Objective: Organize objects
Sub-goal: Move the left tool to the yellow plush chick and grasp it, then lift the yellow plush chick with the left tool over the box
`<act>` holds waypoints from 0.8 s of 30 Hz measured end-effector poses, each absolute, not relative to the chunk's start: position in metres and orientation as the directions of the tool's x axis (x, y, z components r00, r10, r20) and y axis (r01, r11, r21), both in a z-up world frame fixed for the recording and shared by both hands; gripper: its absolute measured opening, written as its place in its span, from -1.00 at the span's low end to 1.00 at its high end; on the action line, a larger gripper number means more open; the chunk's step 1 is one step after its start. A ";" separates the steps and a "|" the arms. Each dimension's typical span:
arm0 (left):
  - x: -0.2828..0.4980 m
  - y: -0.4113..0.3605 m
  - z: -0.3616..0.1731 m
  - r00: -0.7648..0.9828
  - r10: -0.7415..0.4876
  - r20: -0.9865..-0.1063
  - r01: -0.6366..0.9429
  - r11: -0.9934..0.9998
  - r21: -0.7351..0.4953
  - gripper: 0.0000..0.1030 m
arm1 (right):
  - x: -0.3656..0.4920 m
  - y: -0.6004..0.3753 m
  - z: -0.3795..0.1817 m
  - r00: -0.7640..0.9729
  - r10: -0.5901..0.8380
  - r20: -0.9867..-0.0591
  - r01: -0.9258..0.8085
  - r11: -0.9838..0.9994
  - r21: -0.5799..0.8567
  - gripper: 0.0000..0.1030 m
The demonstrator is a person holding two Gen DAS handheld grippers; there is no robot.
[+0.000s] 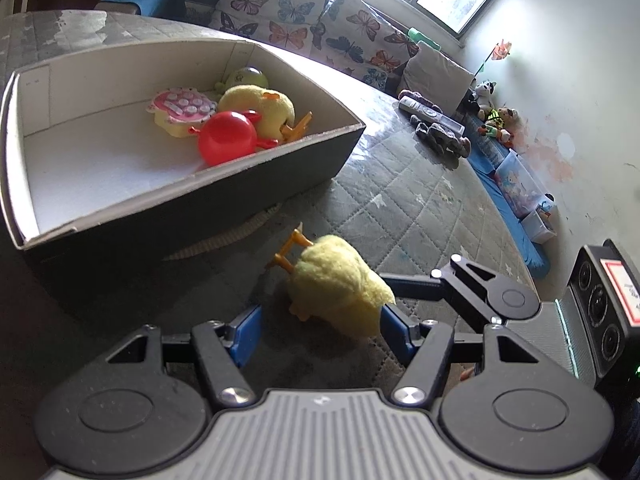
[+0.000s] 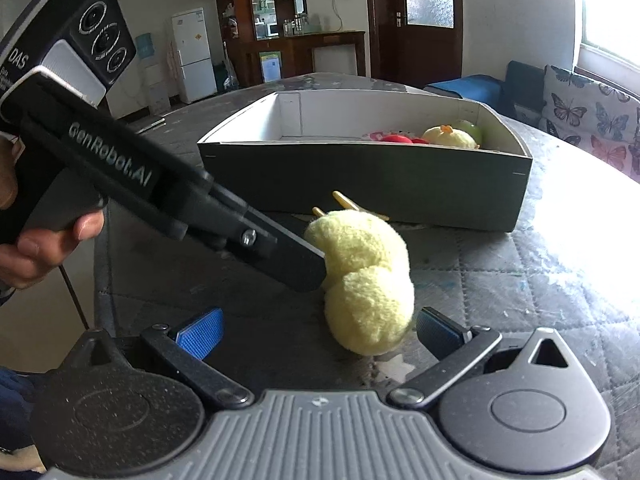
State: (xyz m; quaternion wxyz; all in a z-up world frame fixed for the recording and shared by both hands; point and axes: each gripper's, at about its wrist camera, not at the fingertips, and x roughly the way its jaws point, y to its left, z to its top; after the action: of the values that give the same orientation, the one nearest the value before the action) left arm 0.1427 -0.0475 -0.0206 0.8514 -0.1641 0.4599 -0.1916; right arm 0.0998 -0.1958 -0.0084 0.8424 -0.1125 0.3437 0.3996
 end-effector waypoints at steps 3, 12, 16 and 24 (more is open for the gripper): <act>0.146 -0.050 -0.024 0.493 -0.482 -0.724 0.178 0.871 -0.458 1.00 | 0.105 -0.196 -0.008 0.449 0.600 -0.662 -0.742 0.663 0.097 1.00; 0.147 -0.050 -0.029 0.483 -0.493 -0.723 0.179 0.864 -0.470 1.00 | 0.103 -0.181 -0.003 0.413 0.637 -0.650 -0.773 0.623 0.119 1.00; 0.144 -0.048 -0.028 0.483 -0.498 -0.720 0.185 0.862 -0.472 1.00 | 0.092 -0.178 -0.004 0.406 0.641 -0.652 -0.785 0.610 0.111 1.00; 0.142 -0.044 -0.029 0.488 -0.494 -0.719 0.174 0.863 -0.475 1.00 | 0.085 -0.176 -0.001 0.370 0.670 -0.643 -0.793 0.589 0.157 1.00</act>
State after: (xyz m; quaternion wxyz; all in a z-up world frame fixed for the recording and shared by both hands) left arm 0.1422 -0.0435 -0.0286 0.8453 -0.1719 0.4657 -0.1975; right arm 0.0851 -0.1755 -0.0013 0.8228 -0.0895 0.3425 0.4446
